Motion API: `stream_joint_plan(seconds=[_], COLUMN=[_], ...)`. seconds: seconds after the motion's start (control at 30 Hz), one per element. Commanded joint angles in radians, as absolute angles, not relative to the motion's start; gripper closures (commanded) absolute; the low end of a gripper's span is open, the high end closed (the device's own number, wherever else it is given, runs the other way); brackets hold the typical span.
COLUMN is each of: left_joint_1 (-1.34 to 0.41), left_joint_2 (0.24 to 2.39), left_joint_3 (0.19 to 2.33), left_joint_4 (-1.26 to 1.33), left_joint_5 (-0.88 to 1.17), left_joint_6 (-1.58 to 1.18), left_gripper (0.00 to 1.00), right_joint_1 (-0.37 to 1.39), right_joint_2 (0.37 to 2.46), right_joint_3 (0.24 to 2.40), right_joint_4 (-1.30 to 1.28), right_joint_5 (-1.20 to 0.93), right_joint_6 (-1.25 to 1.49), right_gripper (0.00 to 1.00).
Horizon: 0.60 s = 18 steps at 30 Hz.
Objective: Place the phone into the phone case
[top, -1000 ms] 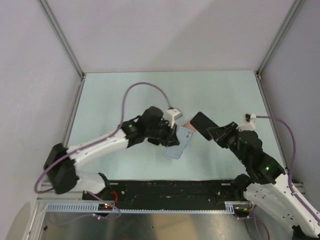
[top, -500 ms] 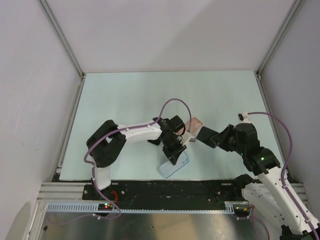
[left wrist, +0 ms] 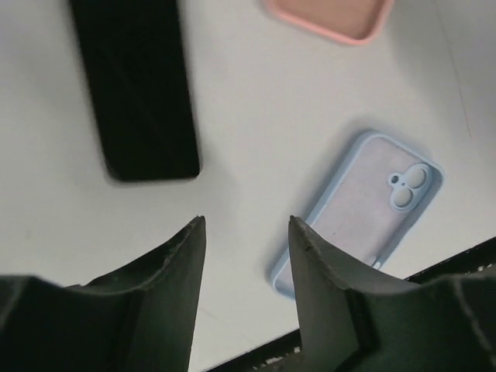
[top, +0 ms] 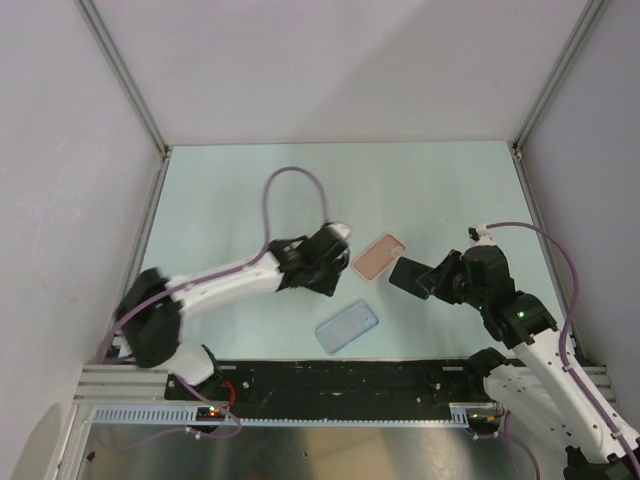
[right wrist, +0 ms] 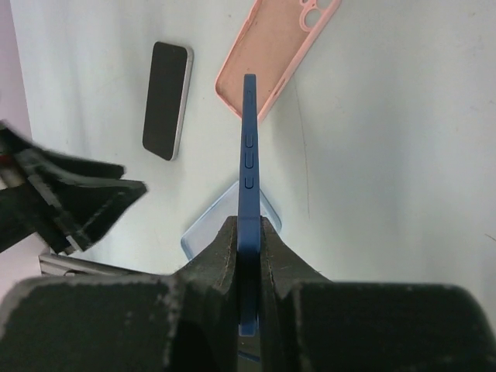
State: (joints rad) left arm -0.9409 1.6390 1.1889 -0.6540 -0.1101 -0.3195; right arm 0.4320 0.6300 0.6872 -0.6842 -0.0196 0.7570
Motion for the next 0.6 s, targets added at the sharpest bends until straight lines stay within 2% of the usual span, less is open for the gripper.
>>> stream_joint_plan(seconds=[0.0,0.1,0.23,0.4,0.57], left_joint_1=[-1.01,-1.103,-1.202,-1.271,-1.31], left_joint_2=[1.363,1.269,1.25,1.322,1.397], left_joint_3=[0.94,0.808,0.721,0.718,0.759], left_joint_4=[-0.555,-0.537,-0.535,-0.532,-0.525], left_joint_5=[-0.485,-0.612,-0.687,-0.701,-0.681], left_joint_6=[-0.869,-1.128,-1.383,-1.51,-1.512], left_gripper=[0.5,0.51,0.52,0.51,0.51], right_joint_1=[0.478,0.516,0.572,0.623,0.631], right_joint_2=[0.615,0.614,0.619,0.617,0.617], right_joint_3=[0.701,0.7,0.7,0.699,0.699], right_joint_4=[-0.63,-0.626,-0.622,-0.63,-0.631], right_joint_5=[-0.014,-0.003,0.04,0.083,0.093], right_joint_6=[0.749,0.756,0.769,0.777,0.78], right_gripper=[1.0,1.0,1.0,1.0,1.0])
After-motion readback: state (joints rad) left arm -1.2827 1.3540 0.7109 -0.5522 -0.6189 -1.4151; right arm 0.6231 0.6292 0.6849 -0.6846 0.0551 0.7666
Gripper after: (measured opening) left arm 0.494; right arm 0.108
